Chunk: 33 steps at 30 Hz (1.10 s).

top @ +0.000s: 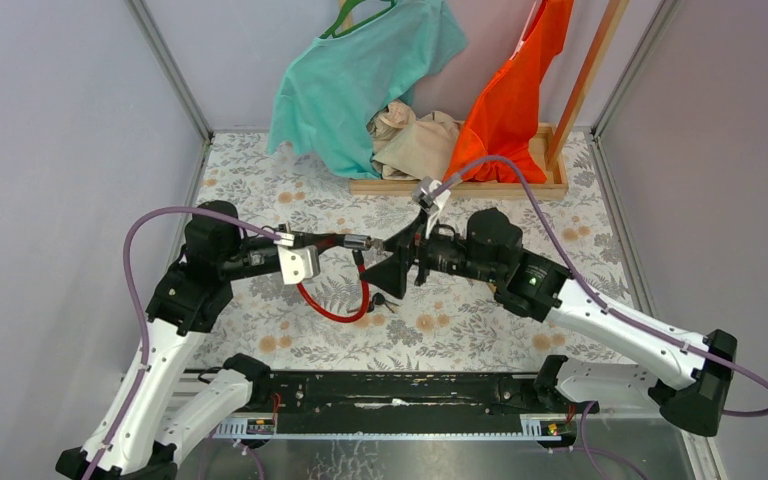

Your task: Unlock with the key

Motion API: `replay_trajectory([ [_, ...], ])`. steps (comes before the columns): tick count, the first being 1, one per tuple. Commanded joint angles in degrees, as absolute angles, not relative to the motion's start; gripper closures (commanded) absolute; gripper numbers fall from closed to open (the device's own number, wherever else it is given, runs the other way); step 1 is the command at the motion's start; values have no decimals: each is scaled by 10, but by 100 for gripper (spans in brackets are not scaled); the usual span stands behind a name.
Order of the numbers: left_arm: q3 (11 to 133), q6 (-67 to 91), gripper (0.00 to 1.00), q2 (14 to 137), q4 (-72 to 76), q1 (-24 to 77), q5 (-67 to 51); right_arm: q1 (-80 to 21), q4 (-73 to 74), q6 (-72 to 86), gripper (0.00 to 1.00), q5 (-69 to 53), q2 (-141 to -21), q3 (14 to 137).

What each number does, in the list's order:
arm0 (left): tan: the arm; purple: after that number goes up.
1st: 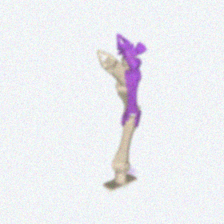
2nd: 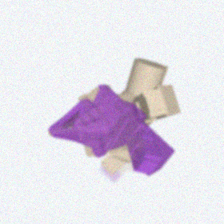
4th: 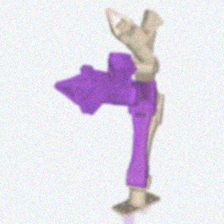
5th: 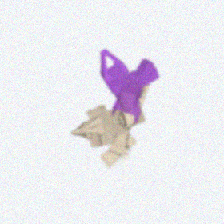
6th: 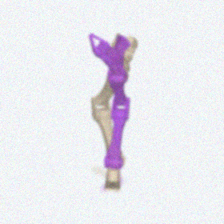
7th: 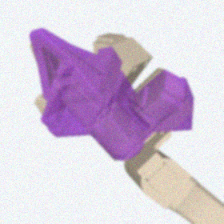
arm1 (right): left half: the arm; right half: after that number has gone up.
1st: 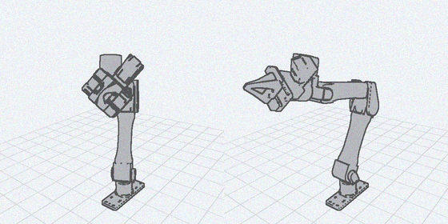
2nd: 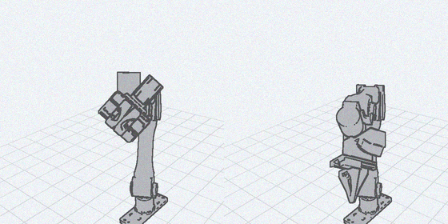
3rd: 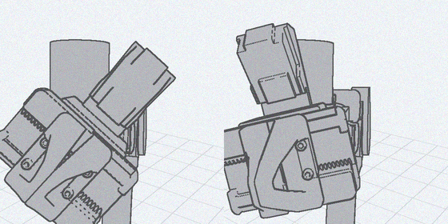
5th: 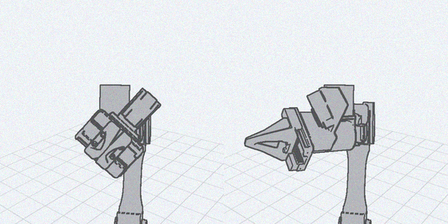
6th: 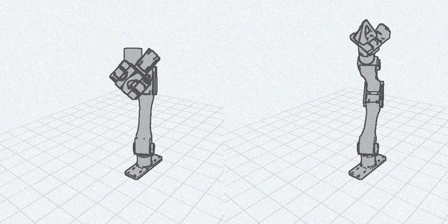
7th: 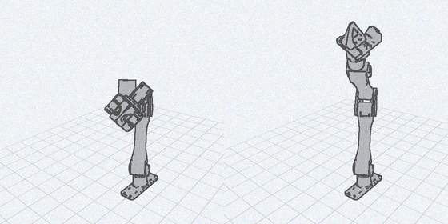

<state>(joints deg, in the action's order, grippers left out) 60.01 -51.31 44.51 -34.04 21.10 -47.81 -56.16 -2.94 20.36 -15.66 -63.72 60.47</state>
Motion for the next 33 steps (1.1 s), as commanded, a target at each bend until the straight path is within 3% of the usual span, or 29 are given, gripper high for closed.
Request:
replay_trajectory([
  [1,632,-494,100,441,-277,218,-473,-560,-83,198,3,-151,-587,553],
  [3,634,-484,100,443,-277,217,-461,-560,-89,191,4,-145,-578,529],
  [9,637,-471,100,445,-276,217,-451,-567,-112,202,22,-166,-603,518],
  [14,636,-466,100,446,-276,217,-450,-586,-144,192,28,-165,-647,546],
  [16,634,-467,100,446,-276,217,-449,-595,-147,185,34,-150,-668,555],
  [19,635,-462,100,444,-276,218,-450,-598,-155,185,51,-120,-683,552],
  [23,646,-458,100,445,-316,217,-478,-598,-186,170,88,-106,-671,531],
  [24,652,-451,97,448,-335,218,-494,-598,-191,164,98,-105,-664,525],
  [28,687,-407,60,477,-410,218,-556,-598,-232,140,100,-128,-627,486],
  [30,698,-364,27,491,-427,218,-573,-598,-251,126,100,-150,-605,462],
  [33,721,-366,20,520,-496,217,-609,-598,-258,112,100,-169,-580,441],
])
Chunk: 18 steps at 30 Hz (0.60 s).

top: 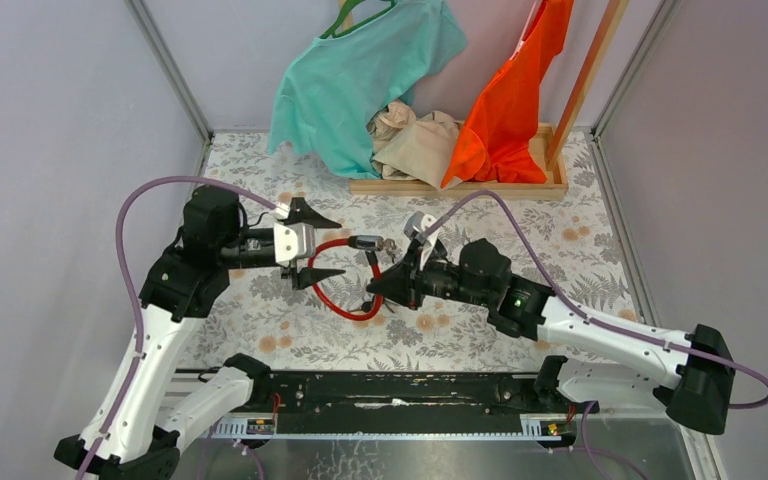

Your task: Unlock with the key

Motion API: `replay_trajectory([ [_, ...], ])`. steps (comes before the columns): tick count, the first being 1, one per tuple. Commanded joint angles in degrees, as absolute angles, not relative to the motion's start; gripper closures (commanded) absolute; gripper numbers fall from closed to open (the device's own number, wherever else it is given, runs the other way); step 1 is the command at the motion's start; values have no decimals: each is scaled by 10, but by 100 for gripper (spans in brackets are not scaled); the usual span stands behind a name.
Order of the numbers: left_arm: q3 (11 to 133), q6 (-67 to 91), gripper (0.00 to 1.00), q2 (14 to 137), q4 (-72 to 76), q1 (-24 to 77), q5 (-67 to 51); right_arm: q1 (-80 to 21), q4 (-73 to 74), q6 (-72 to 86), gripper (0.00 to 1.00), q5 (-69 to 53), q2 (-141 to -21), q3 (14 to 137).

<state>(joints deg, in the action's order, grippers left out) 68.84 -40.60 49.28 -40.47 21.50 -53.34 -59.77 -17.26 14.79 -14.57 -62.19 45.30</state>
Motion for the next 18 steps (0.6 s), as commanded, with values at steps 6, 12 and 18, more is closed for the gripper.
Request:
replay_trajectory([
  [6,750,-345,25,573,-553,217,-662,-598,-227,84,100,-190,-562,451],
  [12,748,-347,33,592,-553,218,-634,-598,-192,62,100,-211,-566,475],
  [18,748,-340,59,601,-554,217,-638,-603,-175,53,100,-218,-576,488],
])
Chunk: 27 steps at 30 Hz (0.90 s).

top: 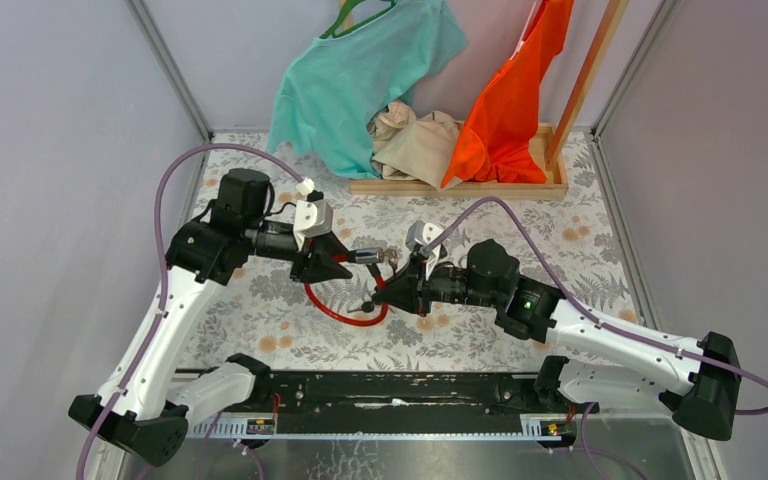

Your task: Unlock with the key

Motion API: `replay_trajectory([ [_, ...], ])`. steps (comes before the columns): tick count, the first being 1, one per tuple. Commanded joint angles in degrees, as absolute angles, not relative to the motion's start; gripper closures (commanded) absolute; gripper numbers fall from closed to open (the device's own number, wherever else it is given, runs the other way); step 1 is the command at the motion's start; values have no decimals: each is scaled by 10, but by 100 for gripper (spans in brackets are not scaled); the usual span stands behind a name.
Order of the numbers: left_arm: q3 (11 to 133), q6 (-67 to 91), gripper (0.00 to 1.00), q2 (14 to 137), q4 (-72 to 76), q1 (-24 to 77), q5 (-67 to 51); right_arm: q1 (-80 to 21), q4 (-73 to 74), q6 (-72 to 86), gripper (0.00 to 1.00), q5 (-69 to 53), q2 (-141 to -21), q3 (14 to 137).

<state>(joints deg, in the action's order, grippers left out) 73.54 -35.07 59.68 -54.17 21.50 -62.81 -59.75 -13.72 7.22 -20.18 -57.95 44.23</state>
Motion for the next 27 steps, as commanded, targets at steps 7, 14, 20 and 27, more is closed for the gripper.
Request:
replay_trajectory([
  [7,759,-379,100,617,-585,216,-623,-606,-155,69,66,-200,-568,489],
  [14,787,-399,100,625,-597,217,-585,-605,-31,109,23,-200,-527,493],
  [20,801,-421,100,633,-626,217,-573,-603,88,122,14,-199,-489,529],
  [27,806,-480,100,641,-693,217,-586,-551,119,147,24,-179,-509,627],
])
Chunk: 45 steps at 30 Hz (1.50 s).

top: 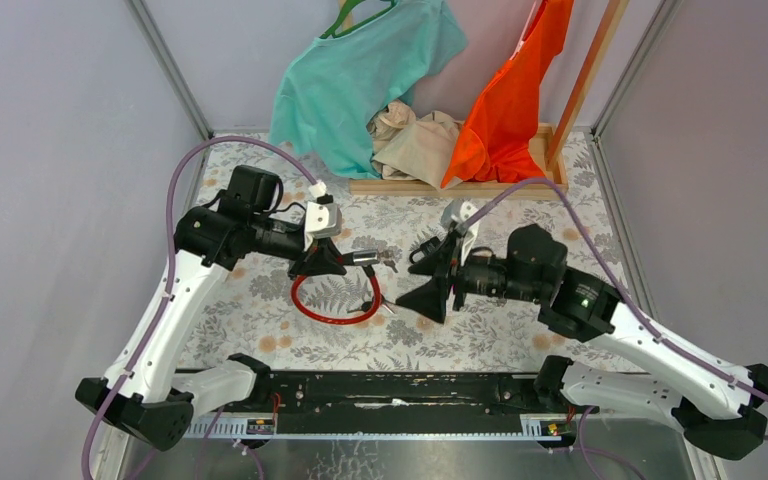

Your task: Unlock with the key

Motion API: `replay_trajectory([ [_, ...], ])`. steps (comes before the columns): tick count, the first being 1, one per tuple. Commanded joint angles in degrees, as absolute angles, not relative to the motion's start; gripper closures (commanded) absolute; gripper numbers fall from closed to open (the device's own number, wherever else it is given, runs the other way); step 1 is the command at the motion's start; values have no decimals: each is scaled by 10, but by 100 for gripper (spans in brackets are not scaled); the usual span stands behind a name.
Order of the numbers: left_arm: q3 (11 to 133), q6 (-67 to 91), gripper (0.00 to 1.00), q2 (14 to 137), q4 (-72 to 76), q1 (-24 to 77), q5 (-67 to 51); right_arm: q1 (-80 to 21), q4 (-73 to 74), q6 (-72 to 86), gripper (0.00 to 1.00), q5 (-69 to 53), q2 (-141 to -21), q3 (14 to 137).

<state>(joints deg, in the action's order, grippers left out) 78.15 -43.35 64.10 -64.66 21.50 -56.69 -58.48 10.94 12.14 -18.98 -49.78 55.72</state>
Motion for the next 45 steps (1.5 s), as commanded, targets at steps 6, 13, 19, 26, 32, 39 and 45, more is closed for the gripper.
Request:
replay_trajectory([
  [6,816,-519,100,646,-742,218,-602,-502,114,181,29,-253,-570,697],
  [13,818,-525,100,644,-751,218,-611,-496,118,175,38,-287,-602,713],
  [19,820,-525,100,644,-752,218,-617,-495,102,182,44,-308,-611,696],
  [26,825,-524,100,644,-751,218,-623,-495,92,182,51,-317,-622,683],
  [32,829,-522,100,642,-751,218,-624,-495,83,186,59,-327,-629,673],
  [39,832,-523,100,643,-751,218,-624,-495,69,194,79,-347,-629,658],
  [45,830,-530,100,639,-743,218,-615,-495,33,240,100,-366,-628,645],
])
